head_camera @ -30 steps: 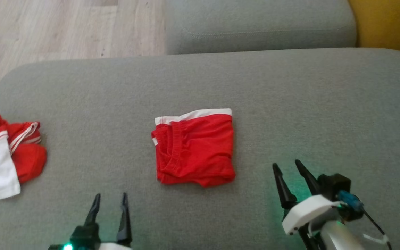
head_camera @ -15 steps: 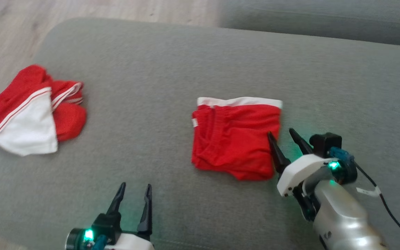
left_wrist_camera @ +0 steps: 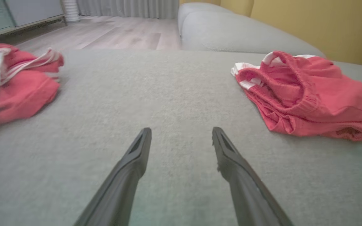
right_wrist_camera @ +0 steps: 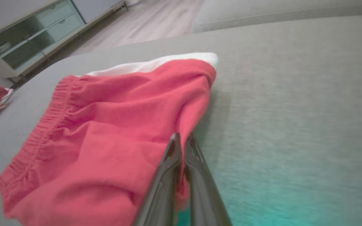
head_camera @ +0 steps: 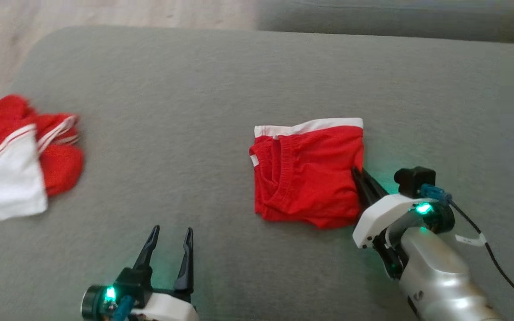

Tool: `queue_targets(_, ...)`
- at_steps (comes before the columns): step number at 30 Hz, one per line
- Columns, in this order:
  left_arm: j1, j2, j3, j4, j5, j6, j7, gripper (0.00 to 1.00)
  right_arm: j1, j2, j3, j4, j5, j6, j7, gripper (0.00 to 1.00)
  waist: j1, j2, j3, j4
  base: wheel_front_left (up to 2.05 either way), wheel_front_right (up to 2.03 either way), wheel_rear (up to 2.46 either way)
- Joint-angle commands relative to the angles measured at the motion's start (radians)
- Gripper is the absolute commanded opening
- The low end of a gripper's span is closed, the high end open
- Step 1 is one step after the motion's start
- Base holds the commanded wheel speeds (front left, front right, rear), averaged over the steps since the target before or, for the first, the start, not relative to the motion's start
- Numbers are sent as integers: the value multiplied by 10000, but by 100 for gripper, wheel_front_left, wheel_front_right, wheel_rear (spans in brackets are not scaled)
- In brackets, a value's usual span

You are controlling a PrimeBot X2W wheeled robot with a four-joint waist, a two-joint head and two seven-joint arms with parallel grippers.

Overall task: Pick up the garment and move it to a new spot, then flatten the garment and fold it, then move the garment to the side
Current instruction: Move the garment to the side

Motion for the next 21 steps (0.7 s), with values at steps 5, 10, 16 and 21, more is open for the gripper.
queue_targets(5, -605, 20, 165, -516, -26, -63, -53, 100, 113, 36, -173, -612, -529, -7, -134, 0, 0, -1, -178, -2350, 0, 0, 0)
queue_targets(10, -956, 20, -130, -617, -89, -118, -53, 100, 281, 36, -540, -1002, -880, -7, -136, 0, 0, -1, 68, -4052, 0, 0, 0)
queue_targets(16, -1453, 20, -596, -630, -85, -194, -53, 100, 460, 36, -864, -1360, -1135, -7, -136, 0, 0, -1, 524, -5288, 0, 0, 0)
queue_targets(21, -1669, 20, -992, -466, -130, -308, -53, 100, 5, 36, -1333, -1126, -2012, -7, -137, 0, 0, -1, 846, -5305, 0, 0, 0)
